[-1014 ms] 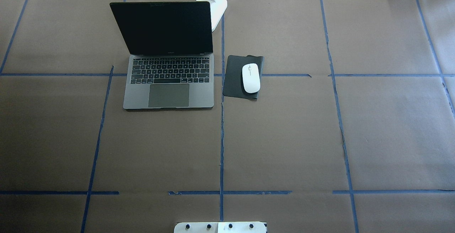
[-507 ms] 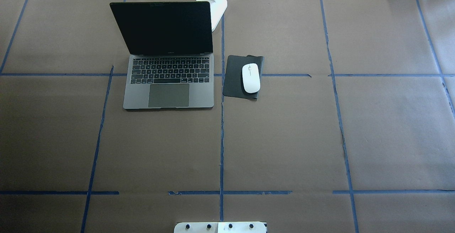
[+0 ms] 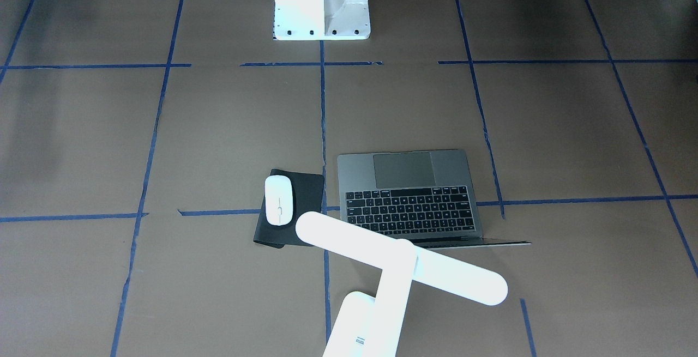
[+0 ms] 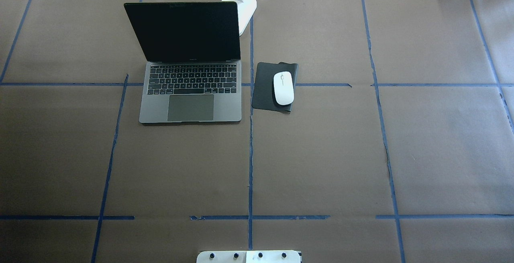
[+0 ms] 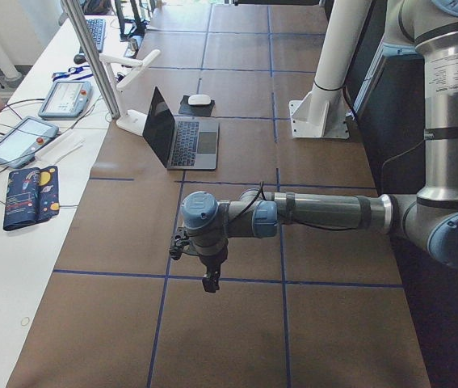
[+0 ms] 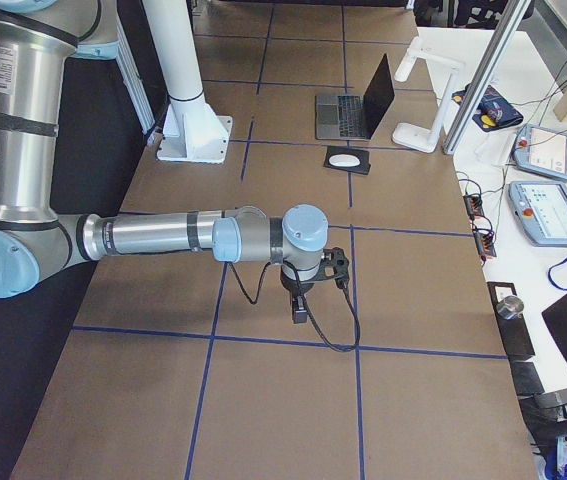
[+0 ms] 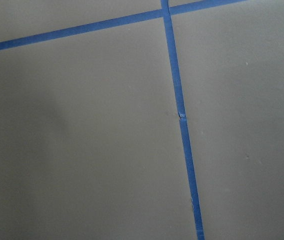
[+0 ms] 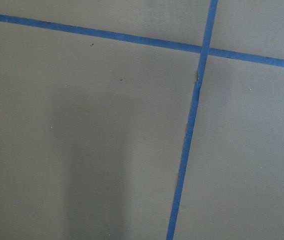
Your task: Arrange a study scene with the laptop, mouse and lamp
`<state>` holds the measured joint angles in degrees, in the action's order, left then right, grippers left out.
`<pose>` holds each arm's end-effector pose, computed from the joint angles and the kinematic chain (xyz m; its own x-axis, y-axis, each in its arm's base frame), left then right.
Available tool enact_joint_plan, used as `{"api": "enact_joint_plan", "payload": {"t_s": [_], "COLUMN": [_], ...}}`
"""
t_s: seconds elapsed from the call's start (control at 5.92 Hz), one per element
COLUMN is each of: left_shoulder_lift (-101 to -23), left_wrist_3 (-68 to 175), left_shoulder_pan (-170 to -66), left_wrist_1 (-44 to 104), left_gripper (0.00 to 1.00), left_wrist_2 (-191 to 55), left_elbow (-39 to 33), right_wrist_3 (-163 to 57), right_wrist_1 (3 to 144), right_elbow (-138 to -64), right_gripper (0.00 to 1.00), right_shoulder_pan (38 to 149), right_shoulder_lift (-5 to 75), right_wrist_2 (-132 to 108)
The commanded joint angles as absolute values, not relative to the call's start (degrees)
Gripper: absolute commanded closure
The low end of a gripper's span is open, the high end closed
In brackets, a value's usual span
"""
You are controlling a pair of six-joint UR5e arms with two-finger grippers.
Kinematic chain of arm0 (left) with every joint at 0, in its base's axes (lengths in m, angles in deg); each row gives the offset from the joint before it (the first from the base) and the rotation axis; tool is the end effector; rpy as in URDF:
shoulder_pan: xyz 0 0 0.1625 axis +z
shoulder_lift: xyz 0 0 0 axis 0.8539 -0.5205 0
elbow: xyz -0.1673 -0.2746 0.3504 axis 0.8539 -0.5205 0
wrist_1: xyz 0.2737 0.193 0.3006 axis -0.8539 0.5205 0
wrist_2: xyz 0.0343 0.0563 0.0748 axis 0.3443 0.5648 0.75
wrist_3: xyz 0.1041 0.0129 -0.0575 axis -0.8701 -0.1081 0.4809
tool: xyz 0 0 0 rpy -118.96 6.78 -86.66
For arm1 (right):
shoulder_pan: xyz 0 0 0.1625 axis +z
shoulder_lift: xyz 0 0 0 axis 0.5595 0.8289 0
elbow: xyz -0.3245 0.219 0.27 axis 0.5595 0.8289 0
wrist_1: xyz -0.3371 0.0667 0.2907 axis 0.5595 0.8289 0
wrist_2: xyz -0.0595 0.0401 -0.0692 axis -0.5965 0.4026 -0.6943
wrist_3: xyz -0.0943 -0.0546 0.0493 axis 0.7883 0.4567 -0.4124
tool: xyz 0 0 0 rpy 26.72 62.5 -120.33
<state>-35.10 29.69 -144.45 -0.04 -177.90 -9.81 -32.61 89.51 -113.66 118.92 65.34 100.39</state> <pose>-0.0205 -0.4646 0.7262 0.7312 0.1720 -0.6601 -0.1928 0.9803 0.0418 0.0082 -0.4519 0.6668 0.6893 -0.1637 0.7057 0.1356 0.9861 0.0963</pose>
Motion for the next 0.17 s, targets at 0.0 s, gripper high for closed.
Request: {"api": "enact_joint_plan", "payload": {"t_s": [0.0], "left_shoulder_lift": [-35.07], "left_wrist_3": [29.71], "left_shoulder_pan": [-144.42], "left_wrist_1": [-0.09], "left_gripper": [0.00], "left_wrist_2": [-178.20], "left_elbow": [-9.83], "right_wrist_3": [-32.61], "right_wrist_1": [89.42], "right_elbow": [-113.69], "right_gripper": [0.00], "right_shoulder_pan": [118.92], "right_shoulder_lift": [65.25], "right_wrist_2": [100.39]}}
